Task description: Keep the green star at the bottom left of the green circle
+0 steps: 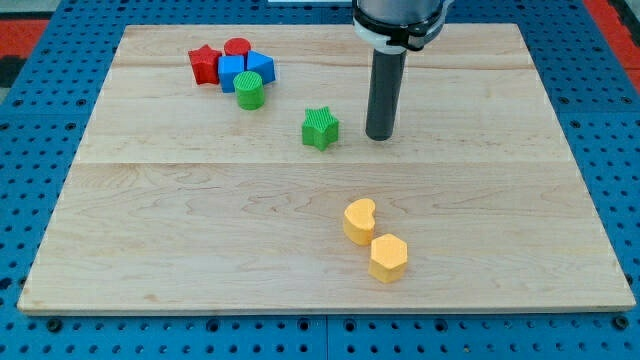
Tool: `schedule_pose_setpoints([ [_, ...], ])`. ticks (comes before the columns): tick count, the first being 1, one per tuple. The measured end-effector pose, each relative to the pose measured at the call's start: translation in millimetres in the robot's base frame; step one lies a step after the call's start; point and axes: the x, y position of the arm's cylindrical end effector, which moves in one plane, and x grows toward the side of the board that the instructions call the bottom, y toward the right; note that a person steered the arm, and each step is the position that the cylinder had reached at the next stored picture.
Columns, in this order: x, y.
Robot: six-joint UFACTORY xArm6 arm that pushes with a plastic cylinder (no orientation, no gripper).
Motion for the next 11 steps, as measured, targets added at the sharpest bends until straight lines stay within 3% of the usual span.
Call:
schedule_pose_setpoints([
  [3,6,0],
  [6,3,-56],
  [9,-39,-82],
  [10,-37,-143],
  [11,-31,-169],
])
